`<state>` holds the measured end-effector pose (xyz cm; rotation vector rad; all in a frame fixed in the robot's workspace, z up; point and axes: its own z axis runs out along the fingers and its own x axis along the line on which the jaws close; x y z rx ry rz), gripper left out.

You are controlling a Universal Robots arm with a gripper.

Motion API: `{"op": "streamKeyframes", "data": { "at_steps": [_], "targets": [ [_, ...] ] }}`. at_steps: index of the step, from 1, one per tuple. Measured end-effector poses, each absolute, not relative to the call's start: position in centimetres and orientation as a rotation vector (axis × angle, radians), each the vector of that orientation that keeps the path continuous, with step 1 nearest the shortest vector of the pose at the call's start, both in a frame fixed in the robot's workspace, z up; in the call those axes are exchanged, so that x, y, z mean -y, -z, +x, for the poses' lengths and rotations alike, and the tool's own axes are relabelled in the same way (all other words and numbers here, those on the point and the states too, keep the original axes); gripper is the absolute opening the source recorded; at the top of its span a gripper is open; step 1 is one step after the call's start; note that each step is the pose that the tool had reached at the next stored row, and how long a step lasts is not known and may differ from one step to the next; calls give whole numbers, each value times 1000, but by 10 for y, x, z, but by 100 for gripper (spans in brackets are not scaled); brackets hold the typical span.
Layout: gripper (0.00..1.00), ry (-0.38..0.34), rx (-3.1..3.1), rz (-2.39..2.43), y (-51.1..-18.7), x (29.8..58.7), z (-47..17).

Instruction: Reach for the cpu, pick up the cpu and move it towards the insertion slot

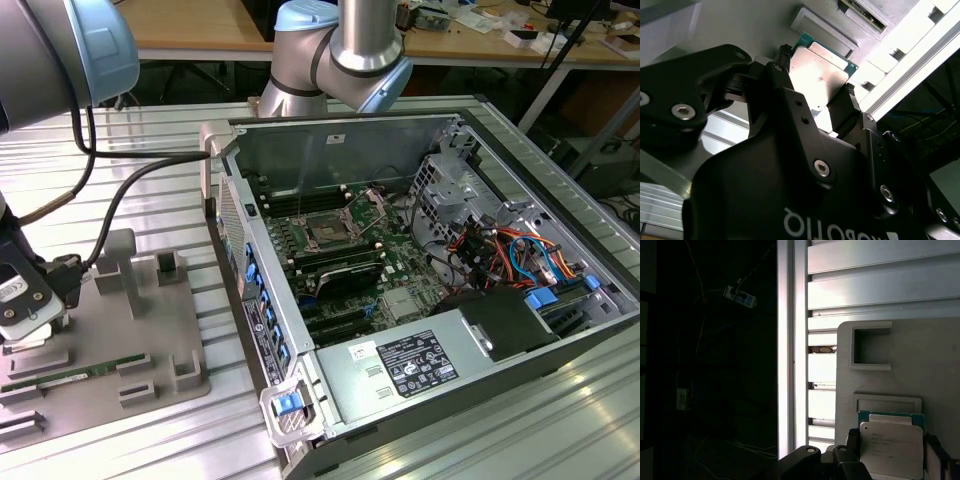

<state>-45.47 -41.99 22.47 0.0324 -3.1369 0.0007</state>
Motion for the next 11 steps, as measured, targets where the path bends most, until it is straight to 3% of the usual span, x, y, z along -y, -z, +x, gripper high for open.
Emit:
{"op": "streamKeyframes", "data": {
  "at_steps": [11],
  "targets": [
    [55,-1,3137,32,-229,420,-455]
  ]
}}
